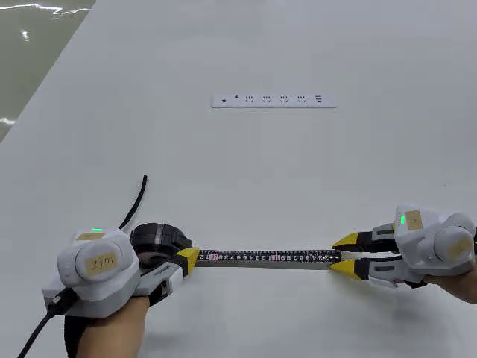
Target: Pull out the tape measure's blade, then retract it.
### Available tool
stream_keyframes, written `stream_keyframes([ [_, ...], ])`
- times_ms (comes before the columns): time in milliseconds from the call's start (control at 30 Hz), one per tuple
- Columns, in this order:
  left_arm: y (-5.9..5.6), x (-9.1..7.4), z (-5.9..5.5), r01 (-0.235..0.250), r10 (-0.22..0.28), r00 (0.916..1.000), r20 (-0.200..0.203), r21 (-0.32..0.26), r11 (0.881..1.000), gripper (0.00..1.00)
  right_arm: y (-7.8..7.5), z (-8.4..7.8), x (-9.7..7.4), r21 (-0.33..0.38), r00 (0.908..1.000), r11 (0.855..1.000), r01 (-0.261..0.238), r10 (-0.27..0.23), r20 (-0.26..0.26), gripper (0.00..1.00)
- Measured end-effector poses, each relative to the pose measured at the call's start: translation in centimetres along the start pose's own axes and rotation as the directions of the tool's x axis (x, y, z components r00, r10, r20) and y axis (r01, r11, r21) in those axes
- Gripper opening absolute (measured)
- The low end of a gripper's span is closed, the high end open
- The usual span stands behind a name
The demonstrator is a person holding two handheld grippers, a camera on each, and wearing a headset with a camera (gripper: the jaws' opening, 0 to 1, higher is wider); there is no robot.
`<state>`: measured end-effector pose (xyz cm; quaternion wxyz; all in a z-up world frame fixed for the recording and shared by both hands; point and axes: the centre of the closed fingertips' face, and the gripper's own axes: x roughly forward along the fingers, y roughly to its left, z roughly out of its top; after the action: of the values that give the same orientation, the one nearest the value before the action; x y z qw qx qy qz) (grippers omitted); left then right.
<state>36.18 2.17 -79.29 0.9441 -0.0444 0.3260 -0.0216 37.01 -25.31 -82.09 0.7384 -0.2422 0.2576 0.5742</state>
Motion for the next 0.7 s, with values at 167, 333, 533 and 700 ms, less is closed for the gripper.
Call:
stream_keyframes([
  [167,-0.2,0.3,0.0,-0.002,0.002,1.0,-0.004,-0.015,1.0,0.78,0.0,-0.1,0.0,0.002,1.0,1.0,-0.008,0.008,0.001,0.15],
  [333,-0.3,0.7,-0.2,-0.008,0.008,0.9999,-0.008,-0.033,0.999,0.76,0.1,-0.1,-0.1,-0.002,0.9999,1.0,-0.014,0.014,0.006,0.13],
  [533,-0.3,1.1,-0.4,-0.021,0.021,0.9997,-0.01,-0.064,0.998,0.73,0.1,-0.2,-0.1,0.0,0.9999,1.0,-0.014,0.014,0.008,0.12],
  [700,-0.4,1.3,-0.5,-0.029,0.028,0.9995,-0.015,-0.077,0.997,0.7,0.1,-0.2,-0.1,0.001,0.9999,1.0,-0.015,0.015,0.006,0.12],
])
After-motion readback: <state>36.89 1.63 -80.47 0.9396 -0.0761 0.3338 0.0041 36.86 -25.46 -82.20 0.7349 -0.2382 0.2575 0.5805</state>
